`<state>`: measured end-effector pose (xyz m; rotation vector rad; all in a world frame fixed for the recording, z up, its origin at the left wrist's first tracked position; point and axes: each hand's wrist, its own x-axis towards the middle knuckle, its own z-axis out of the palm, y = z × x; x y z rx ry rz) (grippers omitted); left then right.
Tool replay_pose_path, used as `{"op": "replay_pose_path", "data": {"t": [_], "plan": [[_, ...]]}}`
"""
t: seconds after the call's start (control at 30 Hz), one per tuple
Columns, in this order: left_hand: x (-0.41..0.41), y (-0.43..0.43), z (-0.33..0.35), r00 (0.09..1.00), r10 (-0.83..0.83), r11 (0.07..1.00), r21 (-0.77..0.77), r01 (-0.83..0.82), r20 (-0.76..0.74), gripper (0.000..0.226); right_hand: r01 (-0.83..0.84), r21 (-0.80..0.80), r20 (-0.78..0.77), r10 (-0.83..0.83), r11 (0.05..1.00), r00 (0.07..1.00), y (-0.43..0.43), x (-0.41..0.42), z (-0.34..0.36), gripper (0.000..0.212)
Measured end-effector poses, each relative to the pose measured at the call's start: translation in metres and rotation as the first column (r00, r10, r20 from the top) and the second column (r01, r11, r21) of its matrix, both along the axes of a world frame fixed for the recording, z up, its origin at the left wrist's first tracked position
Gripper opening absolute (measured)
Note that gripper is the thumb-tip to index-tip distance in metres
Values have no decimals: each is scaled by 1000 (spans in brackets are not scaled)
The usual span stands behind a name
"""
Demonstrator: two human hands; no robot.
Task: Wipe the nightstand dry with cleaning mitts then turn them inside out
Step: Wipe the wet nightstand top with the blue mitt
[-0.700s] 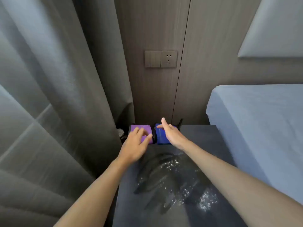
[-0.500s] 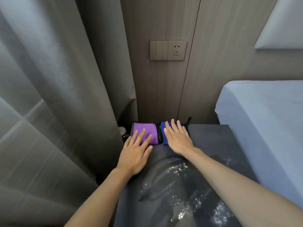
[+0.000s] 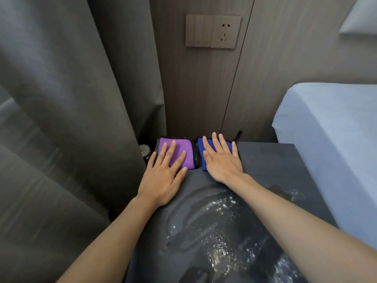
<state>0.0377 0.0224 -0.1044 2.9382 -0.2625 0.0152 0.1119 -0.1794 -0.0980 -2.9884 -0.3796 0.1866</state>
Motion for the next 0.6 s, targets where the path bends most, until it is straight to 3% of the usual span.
{"op": "replay_pose_path", "data": {"t": [0.4,0.6], "plan": [[-4,1,4,1000,-8,1000,3,8,-4,87,-182,-23,-1,182,983,983,-35,2,3,53],[-2,1,2,1000,0,1000,26,0,1,76,-170,-44,2,171,984,985,-83,8,2,52]]}}
